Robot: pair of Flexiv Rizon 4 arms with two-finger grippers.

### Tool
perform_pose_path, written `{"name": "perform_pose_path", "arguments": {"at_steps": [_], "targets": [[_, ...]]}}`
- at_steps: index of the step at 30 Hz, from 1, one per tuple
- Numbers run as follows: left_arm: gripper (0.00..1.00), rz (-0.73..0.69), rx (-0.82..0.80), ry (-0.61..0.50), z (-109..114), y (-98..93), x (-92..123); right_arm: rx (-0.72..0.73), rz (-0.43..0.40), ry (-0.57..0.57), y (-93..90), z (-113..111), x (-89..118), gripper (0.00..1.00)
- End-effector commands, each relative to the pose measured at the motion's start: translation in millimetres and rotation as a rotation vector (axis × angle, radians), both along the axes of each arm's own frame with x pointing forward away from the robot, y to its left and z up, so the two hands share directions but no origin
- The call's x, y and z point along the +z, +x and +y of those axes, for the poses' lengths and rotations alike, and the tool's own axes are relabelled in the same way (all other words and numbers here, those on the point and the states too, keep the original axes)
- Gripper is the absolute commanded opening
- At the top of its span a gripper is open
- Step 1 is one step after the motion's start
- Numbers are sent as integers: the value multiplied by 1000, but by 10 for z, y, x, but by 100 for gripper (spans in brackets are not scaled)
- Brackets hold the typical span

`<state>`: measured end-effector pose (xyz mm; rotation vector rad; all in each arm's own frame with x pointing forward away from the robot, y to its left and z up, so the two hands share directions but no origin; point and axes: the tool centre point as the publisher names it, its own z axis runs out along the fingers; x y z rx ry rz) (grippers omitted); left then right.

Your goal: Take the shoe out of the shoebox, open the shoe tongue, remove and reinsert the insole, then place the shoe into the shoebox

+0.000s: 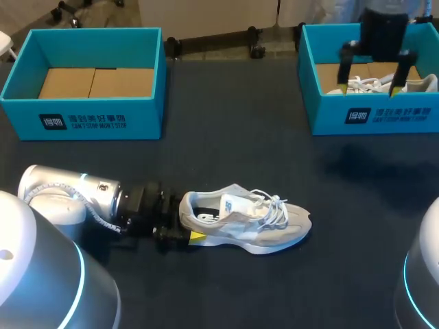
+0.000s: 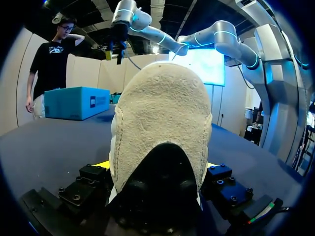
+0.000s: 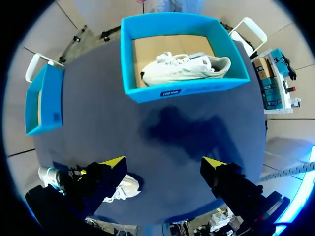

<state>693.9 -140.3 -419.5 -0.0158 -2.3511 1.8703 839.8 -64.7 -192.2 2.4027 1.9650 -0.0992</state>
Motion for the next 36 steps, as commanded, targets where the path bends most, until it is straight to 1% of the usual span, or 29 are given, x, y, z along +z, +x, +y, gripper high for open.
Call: {"name": "perform_pose_path", "arguments": {"at_steps": [1, 15, 17, 18, 20, 23, 28, 30, 31, 36], "targets": [[0, 0, -2, 1, -1, 6, 2, -15, -19, -19, -176, 151, -5, 100], [0, 0, -2, 1, -1, 6, 2, -15, -19, -19, -176, 151, -5, 100], [0, 0, -2, 1, -1, 6, 2, -36, -22, -31, -268, 250, -14, 100], [0, 0, -2, 1, -1, 6, 2, -28, -23, -44, -350, 337, -32, 100], [0, 0, -2, 1, -1, 6, 2, -45, 2, -42, -442, 411, -64, 100], [0, 0, -2, 1, -1, 6, 2, -44, 2, -38, -663, 576, -100, 100], [0, 0, -2, 1, -1, 6, 2, -76, -22, -26, -958, 825, -107, 100], [0, 0, -2, 1, -1, 6, 2, -84, -27, -16, -1033, 940, -143, 100], [0, 0, -2, 1, -1, 6, 2, -106, -15, -38, -1065, 1011, -172, 100], [0, 0, -2, 1, -1, 6, 2, -141, -3, -19, -1229, 1322, -272, 100]]}}
